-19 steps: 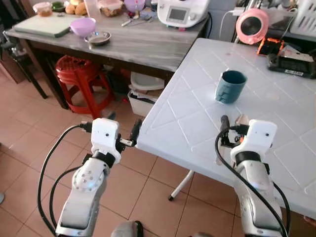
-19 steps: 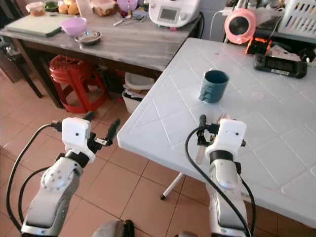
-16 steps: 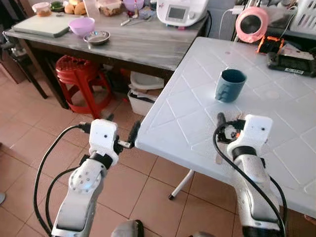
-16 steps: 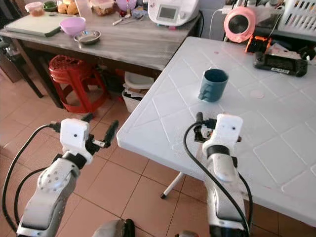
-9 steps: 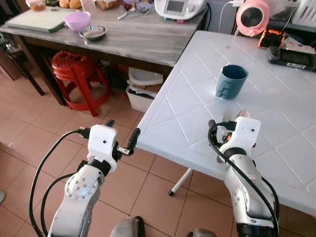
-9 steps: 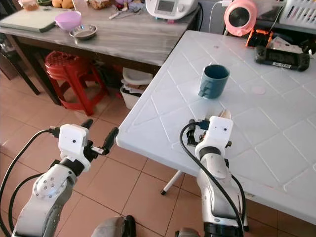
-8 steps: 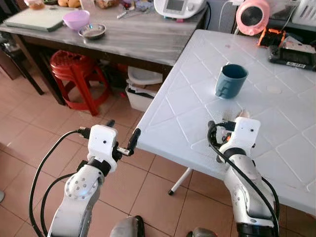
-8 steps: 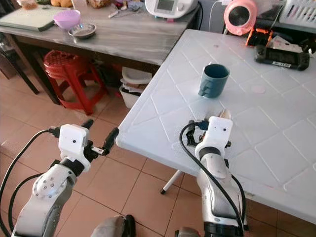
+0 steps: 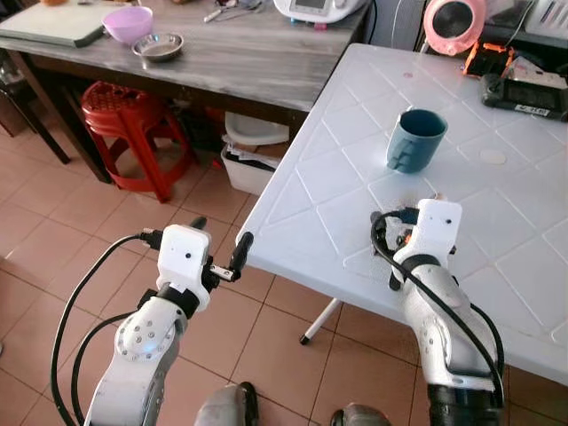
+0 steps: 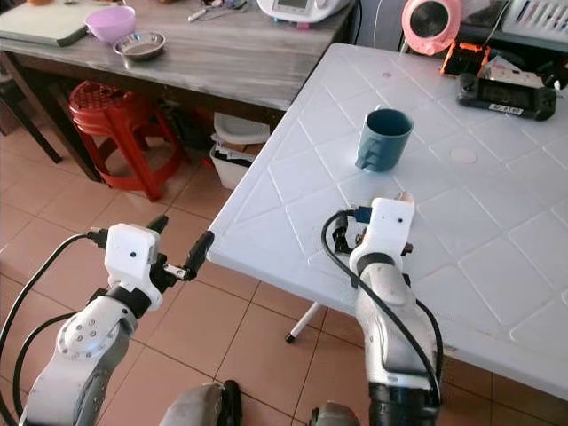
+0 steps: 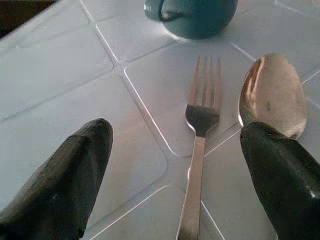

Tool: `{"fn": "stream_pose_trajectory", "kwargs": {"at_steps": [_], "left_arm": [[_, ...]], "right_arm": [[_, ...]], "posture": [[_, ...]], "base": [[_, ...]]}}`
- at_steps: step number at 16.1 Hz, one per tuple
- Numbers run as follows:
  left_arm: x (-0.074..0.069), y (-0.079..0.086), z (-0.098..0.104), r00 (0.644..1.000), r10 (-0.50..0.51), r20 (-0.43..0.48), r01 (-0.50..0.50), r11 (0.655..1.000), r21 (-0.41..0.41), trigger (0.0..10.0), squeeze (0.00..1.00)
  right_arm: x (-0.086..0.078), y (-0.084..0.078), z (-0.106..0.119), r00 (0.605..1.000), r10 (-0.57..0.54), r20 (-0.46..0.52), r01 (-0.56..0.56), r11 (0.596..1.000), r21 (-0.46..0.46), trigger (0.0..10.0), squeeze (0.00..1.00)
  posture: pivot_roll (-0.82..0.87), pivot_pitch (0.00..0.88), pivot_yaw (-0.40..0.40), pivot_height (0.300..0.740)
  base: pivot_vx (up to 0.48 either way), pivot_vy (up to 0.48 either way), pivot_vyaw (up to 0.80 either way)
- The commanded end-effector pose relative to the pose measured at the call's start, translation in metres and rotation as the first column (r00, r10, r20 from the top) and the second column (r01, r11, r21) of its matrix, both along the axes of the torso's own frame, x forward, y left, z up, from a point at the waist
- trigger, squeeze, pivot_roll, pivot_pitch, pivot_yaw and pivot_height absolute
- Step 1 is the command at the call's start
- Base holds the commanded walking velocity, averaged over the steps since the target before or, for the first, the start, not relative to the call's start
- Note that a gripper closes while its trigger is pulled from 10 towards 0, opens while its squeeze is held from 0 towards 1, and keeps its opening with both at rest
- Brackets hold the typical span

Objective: Setting the table

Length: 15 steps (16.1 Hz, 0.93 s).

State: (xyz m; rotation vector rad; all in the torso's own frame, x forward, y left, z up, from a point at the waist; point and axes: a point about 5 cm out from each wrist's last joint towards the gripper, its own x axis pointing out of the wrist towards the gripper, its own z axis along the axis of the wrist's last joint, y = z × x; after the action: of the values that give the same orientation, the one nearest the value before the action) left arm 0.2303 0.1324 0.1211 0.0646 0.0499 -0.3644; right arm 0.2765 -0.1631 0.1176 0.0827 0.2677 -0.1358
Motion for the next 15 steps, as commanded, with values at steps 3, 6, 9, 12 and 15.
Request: {"fn": "stream_pose_trajectory", "kwargs": {"at_steps": [3,6,9,12,15], "left_arm": [[-0.002,0.000,0.001,1.000,-0.004,-0.006,0.004,1.000,0.002,10.0,0.00],[-0.002,0.000,0.001,1.000,-0.006,-0.009,0.006,1.000,0.002,10.0,0.00],[-0.001,0.000,0.001,1.000,-0.010,-0.015,0.010,1.000,0.004,10.0,0.00],[0.000,-0.001,0.000,1.000,-0.011,-0.016,0.012,1.000,0.005,10.0,0.00],[0.000,-0.002,0.000,1.000,-0.012,-0.017,0.012,1.000,0.004,10.0,0.00]], "right_arm": [[0.002,0.000,-0.006,0.998,0.018,-0.053,-0.018,1.000,-0.004,5.0,0.00],[0.001,-0.001,-0.010,0.997,0.022,-0.080,-0.023,1.000,-0.011,4.2,0.00],[0.004,-0.005,-0.013,0.994,0.035,-0.108,-0.037,0.999,-0.016,0.2,0.00],[0.005,-0.008,-0.014,0.992,0.035,-0.118,-0.037,0.999,-0.019,0.0,0.00],[0.004,-0.009,-0.015,0.992,0.032,-0.125,-0.035,0.999,-0.017,0.0,0.00]], "posture": [[0.06,0.126,0.042,0.740],[0.06,0.129,0.044,0.740],[0.06,0.128,0.045,0.740],[0.06,0.126,0.044,0.740],[0.06,0.125,0.043,0.740]], "base": [[0.000,0.000,0.00],[0.000,0.000,0.00],[0.000,0.000,0.00],[0.000,0.000,0.00],[0.000,0.000,0.00]]}}
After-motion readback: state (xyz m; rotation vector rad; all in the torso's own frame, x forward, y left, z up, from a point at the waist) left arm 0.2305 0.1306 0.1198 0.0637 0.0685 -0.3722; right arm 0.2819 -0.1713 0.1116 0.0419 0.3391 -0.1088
